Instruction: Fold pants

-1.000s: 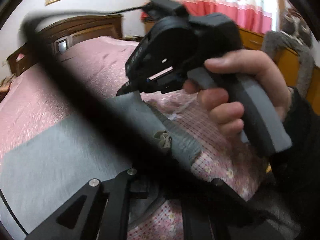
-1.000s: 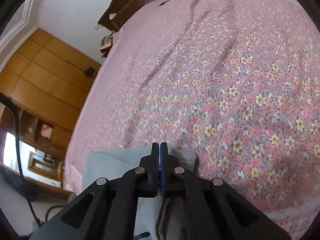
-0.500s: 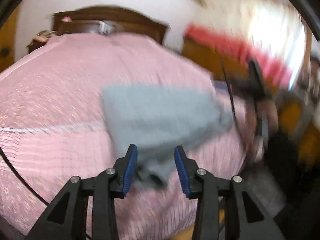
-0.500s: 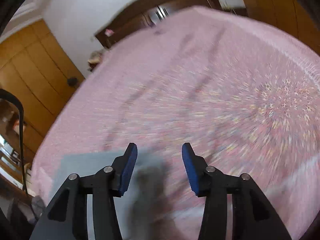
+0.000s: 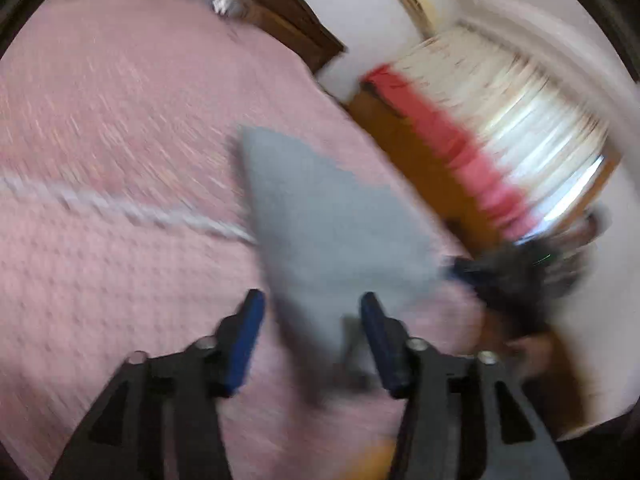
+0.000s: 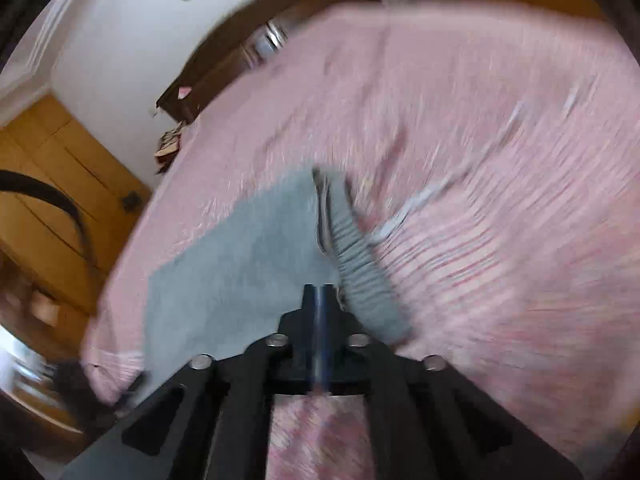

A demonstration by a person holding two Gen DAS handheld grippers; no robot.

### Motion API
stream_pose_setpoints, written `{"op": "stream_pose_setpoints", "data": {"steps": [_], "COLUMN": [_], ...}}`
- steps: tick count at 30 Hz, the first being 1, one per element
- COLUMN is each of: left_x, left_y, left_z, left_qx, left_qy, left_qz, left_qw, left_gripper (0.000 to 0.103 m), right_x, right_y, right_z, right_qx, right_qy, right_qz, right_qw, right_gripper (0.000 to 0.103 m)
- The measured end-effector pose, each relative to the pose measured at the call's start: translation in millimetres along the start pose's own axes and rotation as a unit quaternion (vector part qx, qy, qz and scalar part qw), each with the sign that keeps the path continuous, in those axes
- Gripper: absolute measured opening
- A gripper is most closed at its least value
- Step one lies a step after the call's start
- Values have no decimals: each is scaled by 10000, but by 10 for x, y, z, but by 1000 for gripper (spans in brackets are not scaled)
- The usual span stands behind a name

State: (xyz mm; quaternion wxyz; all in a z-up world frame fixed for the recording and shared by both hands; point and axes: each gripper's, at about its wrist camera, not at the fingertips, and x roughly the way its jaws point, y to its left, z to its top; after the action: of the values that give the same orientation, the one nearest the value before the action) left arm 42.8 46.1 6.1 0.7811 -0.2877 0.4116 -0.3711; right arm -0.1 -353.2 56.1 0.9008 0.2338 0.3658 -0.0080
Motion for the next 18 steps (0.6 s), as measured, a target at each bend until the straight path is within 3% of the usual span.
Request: {"op": "stream_pose_setpoints", "data": {"steps": [1,2,5,6,7,9,11,13,15,16,18], "left_x": [-60,-99,-51,1,64,40,4,-4,23,57,104], "left_y": [-66,-185,-402,-407,-411,-284,-141,-66,-91,-105,-73], "left_z": [-64,-178,-367,-404,-445,-396,-317,-307,-321,-301,-280], "left_qx": [54,364,1241,1317,1268,829,383,241,441,492,413], "left_qy": [76,126,279,302,271,90,-73,-91,-48,-11,133], "left_qz": [-174,-118,684,903,1002,726,447,420,592,599,743], "left_qw": [9998,9992,9895,9867,9865,9939,9982,9988,9973,9970,9963], "left_gripper": [70,75,76,76,73,72,71,68,53,35,21], "right_x": [-140,-189,-120,-12,124,368,449,403,440,471,418], "right_y": [163,261,606,691,759,873,960,957,955,996,1020], "right_z": [-72,-121,-291,-343,-394,-477,-478,-444,-412,-413,-422], "right_qx": [-408,-592,-962,-984,-991,-1009,-1092,-1024,-866,-839,-865], "right_qy": [-172,-211,74,229,388,614,599,530,456,425,326], "right_qz": [-90,-17,284,338,390,257,129,259,332,331,440], "right_qw": [9990,9980,9949,9943,9936,9927,9921,9930,9946,9950,9947], "right_gripper": [53,57,57,57,58,61,73,82,82,82,82]}}
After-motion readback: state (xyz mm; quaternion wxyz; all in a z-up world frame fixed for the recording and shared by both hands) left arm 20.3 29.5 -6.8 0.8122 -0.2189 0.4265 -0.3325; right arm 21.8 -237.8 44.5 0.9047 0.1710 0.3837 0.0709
